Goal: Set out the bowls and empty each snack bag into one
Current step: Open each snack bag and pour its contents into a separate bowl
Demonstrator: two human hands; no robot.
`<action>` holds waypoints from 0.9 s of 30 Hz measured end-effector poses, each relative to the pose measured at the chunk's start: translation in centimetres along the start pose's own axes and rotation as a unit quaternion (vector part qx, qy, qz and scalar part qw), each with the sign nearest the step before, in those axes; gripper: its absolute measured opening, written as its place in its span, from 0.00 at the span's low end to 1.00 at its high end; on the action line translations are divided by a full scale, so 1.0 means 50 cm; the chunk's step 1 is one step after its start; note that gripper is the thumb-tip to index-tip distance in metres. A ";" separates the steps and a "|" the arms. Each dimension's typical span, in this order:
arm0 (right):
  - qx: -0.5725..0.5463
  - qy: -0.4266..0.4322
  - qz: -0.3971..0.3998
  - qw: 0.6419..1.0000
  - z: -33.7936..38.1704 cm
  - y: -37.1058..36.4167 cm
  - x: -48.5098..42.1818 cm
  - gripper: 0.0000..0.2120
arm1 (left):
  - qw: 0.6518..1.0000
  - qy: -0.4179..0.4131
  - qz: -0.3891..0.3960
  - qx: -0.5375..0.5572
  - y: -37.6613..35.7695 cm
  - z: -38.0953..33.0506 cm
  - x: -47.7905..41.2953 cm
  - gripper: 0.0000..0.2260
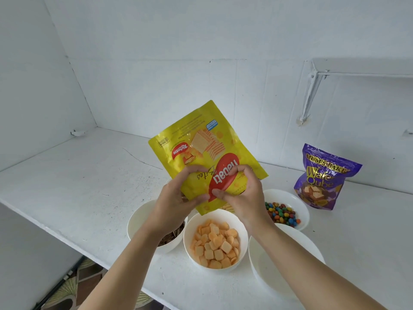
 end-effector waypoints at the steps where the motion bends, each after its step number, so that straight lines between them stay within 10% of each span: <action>1: 0.003 0.001 -0.007 1.000 -0.001 0.003 -0.001 0.25 | 1.000 0.008 0.013 -0.023 -0.001 0.003 0.002 0.20; 7: -0.007 -0.011 0.022 1.000 -0.017 -0.011 0.008 0.24 | 0.998 0.017 -0.007 -0.053 0.014 0.012 0.011 0.18; 13: -0.162 -0.056 0.047 0.984 -0.035 -0.016 0.003 0.03 | 0.996 0.001 -0.074 -0.056 0.051 0.003 0.006 0.10; 20: -0.235 -0.076 -0.013 0.969 -0.017 0.007 -0.014 0.06 | 0.996 -0.013 -0.074 0.044 0.057 -0.018 0.001 0.17; 27: -0.064 -0.012 0.071 0.995 0.031 0.019 -0.030 0.07 | 0.992 0.018 -0.080 0.097 0.065 -0.019 0.002 0.25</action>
Point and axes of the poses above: each hand's wrist, its own x-axis away from the middle knuckle, its own y-axis out of the back of the hand, z = x × y, the point moved 9 cm from there along -x, towards the middle knuckle, and after that the axes turned 1 degree about y, right-handed, at the moved point
